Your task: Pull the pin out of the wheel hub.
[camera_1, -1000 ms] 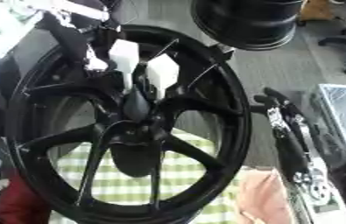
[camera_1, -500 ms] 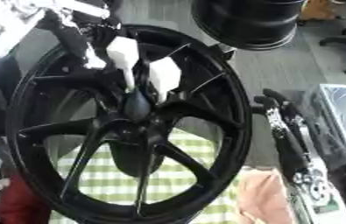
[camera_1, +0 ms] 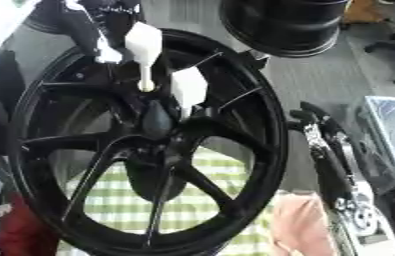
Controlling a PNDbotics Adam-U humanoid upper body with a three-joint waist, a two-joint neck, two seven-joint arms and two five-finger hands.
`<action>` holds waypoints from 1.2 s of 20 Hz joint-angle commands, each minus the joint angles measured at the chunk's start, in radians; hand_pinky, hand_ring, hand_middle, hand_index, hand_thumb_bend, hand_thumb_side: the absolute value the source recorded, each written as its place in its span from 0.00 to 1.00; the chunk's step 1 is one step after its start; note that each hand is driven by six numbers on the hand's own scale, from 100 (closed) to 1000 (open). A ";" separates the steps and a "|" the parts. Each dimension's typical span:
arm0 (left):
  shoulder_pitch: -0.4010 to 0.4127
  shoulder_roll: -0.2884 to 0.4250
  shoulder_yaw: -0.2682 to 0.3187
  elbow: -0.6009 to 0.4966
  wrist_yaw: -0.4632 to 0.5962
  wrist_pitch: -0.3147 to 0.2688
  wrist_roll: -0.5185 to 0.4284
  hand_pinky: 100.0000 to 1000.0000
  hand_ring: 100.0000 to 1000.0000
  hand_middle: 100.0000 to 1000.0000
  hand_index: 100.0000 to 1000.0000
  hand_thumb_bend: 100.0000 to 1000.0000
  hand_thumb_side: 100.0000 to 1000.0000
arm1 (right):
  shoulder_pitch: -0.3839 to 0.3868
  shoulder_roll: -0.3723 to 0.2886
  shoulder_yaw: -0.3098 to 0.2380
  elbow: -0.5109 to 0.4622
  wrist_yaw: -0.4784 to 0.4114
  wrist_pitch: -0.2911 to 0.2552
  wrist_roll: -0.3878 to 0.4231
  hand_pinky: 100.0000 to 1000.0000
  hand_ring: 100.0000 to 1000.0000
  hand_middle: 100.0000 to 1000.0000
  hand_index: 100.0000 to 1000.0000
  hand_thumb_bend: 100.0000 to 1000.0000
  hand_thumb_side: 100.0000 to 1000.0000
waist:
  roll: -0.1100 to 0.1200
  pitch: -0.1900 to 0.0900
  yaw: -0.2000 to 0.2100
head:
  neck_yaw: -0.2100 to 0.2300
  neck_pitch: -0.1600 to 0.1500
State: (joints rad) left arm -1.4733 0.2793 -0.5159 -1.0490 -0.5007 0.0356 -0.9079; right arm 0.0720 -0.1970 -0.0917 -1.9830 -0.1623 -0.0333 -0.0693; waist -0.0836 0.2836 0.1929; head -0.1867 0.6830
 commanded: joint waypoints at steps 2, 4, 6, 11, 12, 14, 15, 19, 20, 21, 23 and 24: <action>-0.044 0.073 0.066 -0.084 0.025 0.042 0.001 0.66 0.52 0.42 0.29 0.00 0.07 | 0.001 -0.016 -0.007 -0.017 -0.001 0.001 -0.005 1.00 0.72 0.72 0.84 0.00 0.58 | 0.003 -0.017 0.003 | -0.004 -0.004; -0.045 0.114 0.103 -0.119 0.034 0.065 0.001 0.65 0.52 0.42 0.29 0.00 0.07 | 0.002 -0.015 -0.009 -0.017 0.000 0.001 -0.008 1.00 0.72 0.72 0.84 0.00 0.58 | 0.003 -0.017 0.007 | -0.008 -0.003; -0.036 0.166 0.135 -0.159 0.047 0.084 0.001 0.65 0.52 0.42 0.29 0.00 0.07 | 0.004 -0.014 -0.012 -0.017 0.002 0.001 -0.010 1.00 0.72 0.72 0.84 0.00 0.58 | 0.004 -0.017 0.013 | -0.012 -0.002; 0.062 0.369 0.193 -0.273 0.060 0.122 0.014 0.66 0.53 0.43 0.30 0.00 0.05 | 0.007 -0.014 -0.028 -0.017 0.006 -0.003 -0.026 1.00 0.72 0.72 0.84 0.00 0.57 | 0.011 -0.014 0.034 | -0.039 0.003; 0.095 0.413 0.204 -0.300 0.060 0.129 0.020 0.66 0.53 0.42 0.31 0.00 0.05 | 0.008 -0.013 -0.031 -0.017 0.007 -0.003 -0.029 1.00 0.72 0.72 0.84 0.00 0.57 | 0.012 -0.013 0.039 | -0.045 0.003; 0.161 0.490 0.230 -0.355 0.077 0.138 0.034 0.66 0.52 0.42 0.31 0.00 0.05 | 0.009 -0.012 -0.033 -0.017 0.012 -0.004 -0.032 1.00 0.72 0.72 0.84 0.00 0.57 | 0.013 -0.010 0.043 | -0.052 0.003; 0.193 0.523 0.246 -0.380 0.089 0.145 0.046 0.66 0.52 0.42 0.31 0.00 0.06 | 0.009 -0.011 -0.034 -0.017 0.015 -0.004 -0.033 1.00 0.72 0.72 0.84 0.00 0.57 | 0.012 -0.010 0.046 | -0.053 0.003; 0.349 0.648 0.331 -0.481 0.147 0.180 0.115 0.66 0.52 0.42 0.31 0.00 0.07 | 0.008 -0.007 -0.037 -0.017 0.020 -0.005 -0.037 1.00 0.72 0.72 0.84 0.00 0.57 | 0.011 -0.006 0.049 | -0.046 0.001; 0.389 0.675 0.350 -0.498 0.157 0.190 0.132 0.66 0.52 0.43 0.32 0.00 0.07 | 0.008 -0.006 -0.038 -0.017 0.020 -0.005 -0.039 1.00 0.72 0.72 0.84 0.00 0.57 | 0.011 -0.006 0.050 | -0.043 0.000; 0.429 0.700 0.368 -0.514 0.166 0.199 0.149 0.66 0.52 0.43 0.32 0.00 0.08 | 0.008 -0.006 -0.040 -0.017 0.021 -0.006 -0.040 1.00 0.72 0.72 0.84 0.00 0.57 | 0.011 -0.005 0.051 | -0.041 0.001; 0.508 0.741 0.403 -0.550 0.189 0.212 0.179 0.66 0.52 0.43 0.35 0.00 0.07 | 0.008 -0.005 -0.042 -0.017 0.021 -0.008 -0.043 1.00 0.72 0.72 0.84 0.00 0.57 | 0.011 -0.003 0.052 | -0.037 0.001; 0.551 0.759 0.421 -0.568 0.205 0.217 0.192 0.66 0.52 0.44 0.37 0.00 0.07 | 0.007 -0.004 -0.044 -0.017 0.020 -0.009 -0.045 1.00 0.72 0.72 0.84 0.00 0.57 | 0.011 -0.002 0.052 | -0.037 0.001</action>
State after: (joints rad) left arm -0.9128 0.9777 -0.1327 -1.5845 -0.3129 0.2462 -0.7367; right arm 0.0801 -0.1957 -0.1266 -1.9830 -0.1471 -0.0401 -0.1100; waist -0.0781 0.2929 0.2428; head -0.2264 0.6847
